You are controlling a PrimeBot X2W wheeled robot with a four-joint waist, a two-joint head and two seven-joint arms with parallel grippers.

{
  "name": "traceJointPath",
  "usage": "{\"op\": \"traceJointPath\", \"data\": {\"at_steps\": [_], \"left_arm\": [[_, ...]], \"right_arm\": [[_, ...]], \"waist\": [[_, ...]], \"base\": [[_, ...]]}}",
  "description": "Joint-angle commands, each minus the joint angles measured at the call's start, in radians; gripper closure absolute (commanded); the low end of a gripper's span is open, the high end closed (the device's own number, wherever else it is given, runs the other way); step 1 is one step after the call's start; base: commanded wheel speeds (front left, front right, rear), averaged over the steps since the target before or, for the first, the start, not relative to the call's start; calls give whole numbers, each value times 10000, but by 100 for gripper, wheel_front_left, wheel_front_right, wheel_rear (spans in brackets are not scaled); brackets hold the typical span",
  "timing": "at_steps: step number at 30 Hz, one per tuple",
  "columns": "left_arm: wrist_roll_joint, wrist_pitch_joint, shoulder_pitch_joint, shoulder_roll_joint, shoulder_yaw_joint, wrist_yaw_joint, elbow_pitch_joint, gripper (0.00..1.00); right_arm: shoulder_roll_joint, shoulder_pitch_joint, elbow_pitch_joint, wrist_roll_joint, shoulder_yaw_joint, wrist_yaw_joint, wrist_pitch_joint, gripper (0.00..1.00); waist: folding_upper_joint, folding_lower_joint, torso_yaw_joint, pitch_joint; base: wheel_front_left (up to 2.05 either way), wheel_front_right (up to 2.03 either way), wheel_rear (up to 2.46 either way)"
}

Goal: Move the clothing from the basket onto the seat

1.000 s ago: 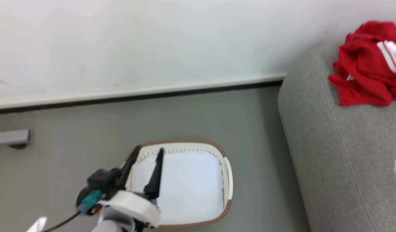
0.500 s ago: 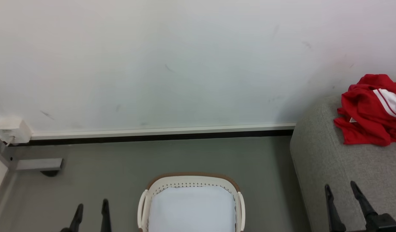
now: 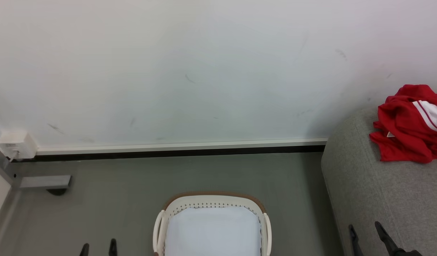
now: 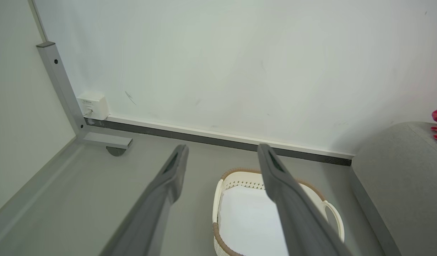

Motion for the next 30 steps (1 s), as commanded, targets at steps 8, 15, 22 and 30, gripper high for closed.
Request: {"op": "traceJointPath", "data": {"at_steps": [8, 15, 22, 30], "left_arm": [[488, -4, -142, -102, 248, -144, -189, 0], [268, -5, -146, -109, 61, -60, -230, 0], [193, -5, -75, -110, -93, 24, -169, 0], [203, -5, -140, -110, -81, -60, -60, 0]], "right_arm": [[-13, -96, 273, 71, 64, -29, 7, 0], [-13, -211, 318, 52, 54, -29, 7, 0], [-12, -222, 250, -12, -13, -29, 7, 0], [-12, -271, 193, -49, -95, -29, 7, 0]], "waist": [[0, 0, 22, -20], [0, 0, -25, -32], [0, 0, -58, -62], [0, 0, -68, -52]], "base": [[0, 0, 0], [0, 0, 0], [0, 0, 0], [0, 0, 0]]}}
